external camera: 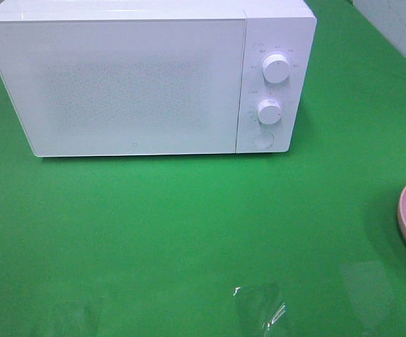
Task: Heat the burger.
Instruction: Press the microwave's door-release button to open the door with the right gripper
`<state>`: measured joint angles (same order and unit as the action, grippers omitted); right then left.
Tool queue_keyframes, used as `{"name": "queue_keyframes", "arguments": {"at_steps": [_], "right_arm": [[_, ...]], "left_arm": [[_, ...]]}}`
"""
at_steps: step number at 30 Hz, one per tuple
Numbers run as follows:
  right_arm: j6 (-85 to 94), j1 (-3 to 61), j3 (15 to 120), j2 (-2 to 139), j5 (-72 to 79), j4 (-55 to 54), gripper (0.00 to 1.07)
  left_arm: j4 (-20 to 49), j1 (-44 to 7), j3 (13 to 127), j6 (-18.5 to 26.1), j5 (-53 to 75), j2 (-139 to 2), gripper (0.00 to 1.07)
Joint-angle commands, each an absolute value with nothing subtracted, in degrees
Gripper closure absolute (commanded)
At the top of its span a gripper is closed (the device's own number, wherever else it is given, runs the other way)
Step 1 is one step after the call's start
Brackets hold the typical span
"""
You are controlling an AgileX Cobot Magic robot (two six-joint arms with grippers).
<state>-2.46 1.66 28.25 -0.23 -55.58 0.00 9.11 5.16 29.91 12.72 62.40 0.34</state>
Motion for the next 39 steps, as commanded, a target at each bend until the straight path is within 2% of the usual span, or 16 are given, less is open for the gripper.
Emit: {"name": "queue_keyframes", "arguments": {"at_steps": [1, 15, 39], "right_arm": [[-1.83, 1.49, 28.13, -1.83, -54.95, -0.34, 0.32], [-2.06, 1.49, 29.91, -1.32, -54.32, -0.69, 0.32], [-2.23, 1.49, 32.49, 25.27, -31.63, 1.38, 0.32]], "left_arm": [[9.74, 4.87, 29.79, 12.66, 61.59, 1.32, 0.09], [9.74, 4.87, 29.79, 12.66, 61.59, 1.32, 0.09], [9.74, 4.87, 29.79, 12.66, 61.59, 1.32, 0.09]]}}
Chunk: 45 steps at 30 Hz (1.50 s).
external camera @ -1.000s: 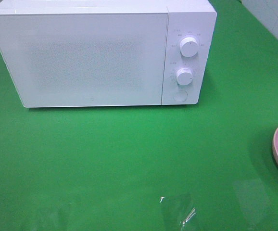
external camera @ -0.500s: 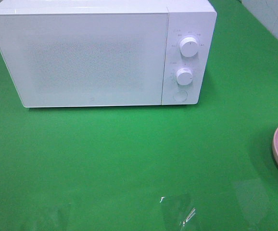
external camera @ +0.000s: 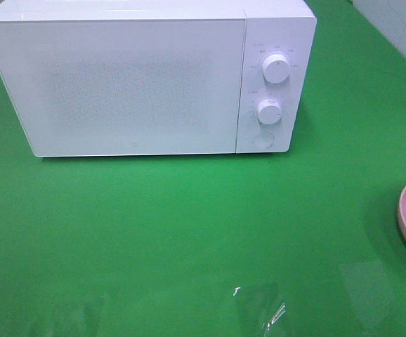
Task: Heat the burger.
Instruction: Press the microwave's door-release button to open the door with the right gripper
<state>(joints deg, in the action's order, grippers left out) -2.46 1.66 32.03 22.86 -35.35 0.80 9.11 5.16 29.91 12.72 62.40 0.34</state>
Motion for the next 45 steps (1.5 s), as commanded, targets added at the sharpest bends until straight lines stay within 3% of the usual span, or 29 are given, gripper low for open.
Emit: {"name": "queue_keyframes", "arguments": {"at_steps": [1, 17, 28, 35, 44, 45], "right_arm": [[-2.23, 1.49, 32.49, 27.39, -29.62, 1.38, 0.32], [-2.23, 1.49, 32.14, 44.0, -8.37, 2.01, 0.32], [-1.32, 1.49, 21.03, 51.85, 22.23, 2.12, 0.32], [9.11, 1.49, 15.7, 57.12, 35.35, -10.49, 0.32], [19.82, 11.86, 14.44, 63.77, 47.67, -20.68, 0.32], [22.98, 15.47, 14.44, 65.89, 50.99, -24.24, 0.32]], "left_arm": [[9.74, 4.87, 29.79, 12.66, 61.59, 1.32, 0.09], [9.74, 4.87, 29.79, 12.66, 61.59, 1.32, 0.09], [9.74, 4.87, 29.79, 12.66, 61.59, 1.32, 0.09], [9.74, 4.87, 29.79, 12.66, 61.59, 1.32, 0.09], [9.68, 4.87, 29.79, 12.66, 61.59, 1.32, 0.09], [9.68, 4.87, 29.79, 12.66, 61.59, 1.32, 0.09]]}}
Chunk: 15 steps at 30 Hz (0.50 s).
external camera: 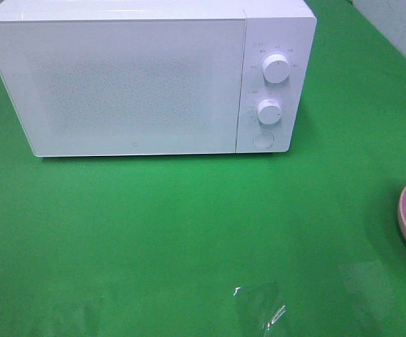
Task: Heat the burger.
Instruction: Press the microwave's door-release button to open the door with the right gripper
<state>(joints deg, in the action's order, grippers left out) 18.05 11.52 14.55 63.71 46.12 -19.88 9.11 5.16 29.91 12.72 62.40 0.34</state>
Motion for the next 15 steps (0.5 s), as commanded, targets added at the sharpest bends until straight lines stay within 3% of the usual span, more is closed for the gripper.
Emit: {"name": "queue_keyframes", "arguments": {"at_steps": [1, 5, 15], "right_arm": [[22.98, 15.47, 14.44, 65.89, 50.99, -24.24, 0.32], [26.76, 25.15, 14.44, 71.96, 59.36, -30.94, 0.32], [26.64, 37.13, 15.36, 82.51, 68.93, -39.53, 0.32]], "left_arm": [[9.68, 4.87, 29.79, 12.66, 61.59, 1.32, 0.09], [9.68, 4.87, 29.79, 12.66, 61.59, 1.32, 0.09], [9.68, 4.87, 29.79, 12.66, 61.59, 1.32, 0.09]]}}
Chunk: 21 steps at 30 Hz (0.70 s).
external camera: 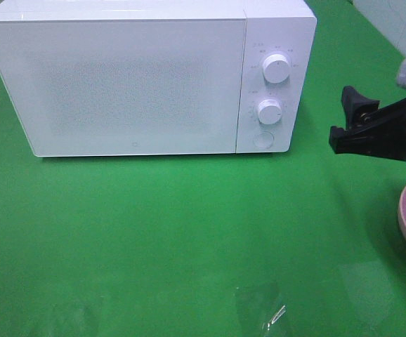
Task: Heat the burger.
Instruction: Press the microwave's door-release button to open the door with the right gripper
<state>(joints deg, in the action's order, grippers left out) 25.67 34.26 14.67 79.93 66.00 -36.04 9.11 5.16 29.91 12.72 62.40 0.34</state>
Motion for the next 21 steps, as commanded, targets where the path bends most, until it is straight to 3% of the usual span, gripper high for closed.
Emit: {"name": "queue_keyframes", "arguments": {"at_steps": [1, 3, 8, 21], "right_arm": [[26.64, 37.13, 15.36, 82.51, 68.93, -39.53, 0.32], [26.7, 40.74, 17.36, 86.92, 70.19, -42.63, 0.32], [26.7, 42.91, 20.28, 92.42, 72.19, -42.8, 0.32], [25.38, 43.49, 27.73, 101.18, 74.31, -42.57, 0.32]], "left_arm": [[9.68, 4.87, 29.79, 12.66, 61.59, 1.32, 0.09], [9.68, 4.87, 29.79, 12.66, 61.59, 1.32, 0.09], [9.68, 4.87, 29.79, 12.66, 61.59, 1.32, 0.09], [9.68, 4.87, 29.79, 12.66, 61.59, 1.32, 0.09]]}}
